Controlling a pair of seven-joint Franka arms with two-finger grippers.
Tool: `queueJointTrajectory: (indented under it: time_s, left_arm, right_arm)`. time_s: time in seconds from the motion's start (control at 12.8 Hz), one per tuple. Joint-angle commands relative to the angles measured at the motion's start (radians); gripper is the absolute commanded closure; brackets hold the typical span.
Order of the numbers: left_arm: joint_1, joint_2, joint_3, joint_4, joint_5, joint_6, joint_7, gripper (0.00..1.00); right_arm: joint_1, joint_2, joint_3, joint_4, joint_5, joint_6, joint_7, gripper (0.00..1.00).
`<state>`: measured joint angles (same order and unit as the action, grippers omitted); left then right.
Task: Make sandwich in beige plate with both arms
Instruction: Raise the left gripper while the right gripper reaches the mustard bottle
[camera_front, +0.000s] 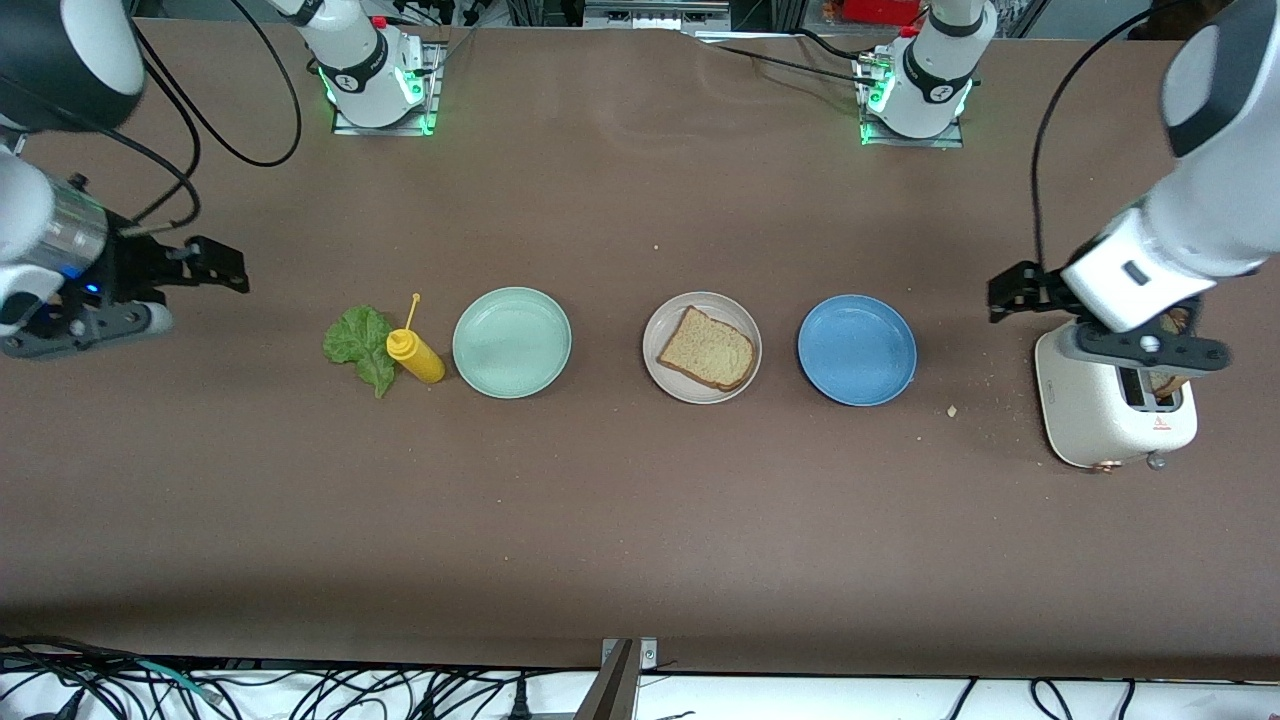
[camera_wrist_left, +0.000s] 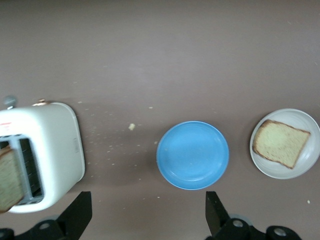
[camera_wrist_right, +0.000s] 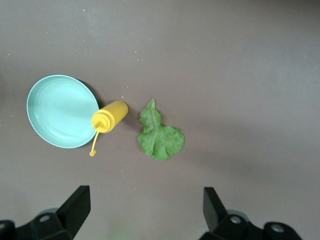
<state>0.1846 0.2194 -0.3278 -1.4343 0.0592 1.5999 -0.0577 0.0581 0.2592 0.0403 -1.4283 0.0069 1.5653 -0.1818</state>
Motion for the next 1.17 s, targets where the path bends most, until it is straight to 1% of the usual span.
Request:
queueJointTrajectory:
  time_s: [0.0,0.08,0.16,0.23,0.31,0.39,0.47,0.55,0.62,0.78,0.86,1.09]
  left_arm:
    - [-0.12,-0.064,0.169,-0.043,-0.058,-0.005,0.009,0.0]
    - [-0.149,-0.104,0.186,-0.09,-0.05,0.006,0.001,0.0]
    - [-0.192,-0.139,0.229,-0.132,-0.056,0.011,0.005,0.0]
    - [-0.223,-0.156,0.257,-0.153,-0.059,0.012,0.006,0.0]
    - [-0.234,-0.169,0.26,-0.167,-0.059,0.012,0.006,0.0]
    - [-0.235,-0.181,0.26,-0.188,-0.065,0.024,0.006,0.0]
    - [-0.234,-0.216,0.26,-0.242,-0.071,0.06,0.004,0.0]
    - [-0.234,-0.26,0.26,-0.309,-0.09,0.099,-0.004,0.0]
    - [-0.234,-0.279,0.263,-0.343,-0.096,0.113,-0.005,0.0]
    - [-0.241,-0.278,0.28,-0.341,-0.095,0.114,0.007,0.0]
    - [-0.24,-0.276,0.28,-0.341,-0.095,0.111,0.007,0.0]
    - [-0.231,-0.241,0.277,-0.292,-0.093,0.092,0.004,0.0]
  right_arm:
    - [0.0,0.076,0.0,0.023,0.018,0.06,-0.123,0.0]
    - [0.0,0.096,0.0,0.023,0.04,0.064,-0.183,0.0]
    - [0.002,0.115,0.0,0.025,0.069,0.068,-0.235,0.0]
    - [0.005,0.13,0.0,0.023,0.074,0.09,-0.308,0.0]
    - [0.008,0.149,-0.002,0.023,0.077,0.116,-0.431,0.0]
    - [0.005,0.167,-0.004,0.022,0.105,0.131,-0.559,0.0]
    - [-0.001,0.188,-0.007,0.017,0.154,0.14,-0.676,0.0]
    - [-0.006,0.208,-0.007,0.008,0.183,0.166,-0.773,0.0]
    - [-0.01,0.21,-0.007,-0.026,0.194,0.192,-0.876,0.0]
    - [-0.014,0.199,-0.007,-0.105,0.218,0.267,-1.083,0.0]
    - [-0.033,0.199,-0.007,-0.147,0.261,0.298,-1.169,0.0]
    - [-0.09,0.204,-0.011,-0.265,0.462,0.381,-1.475,0.0]
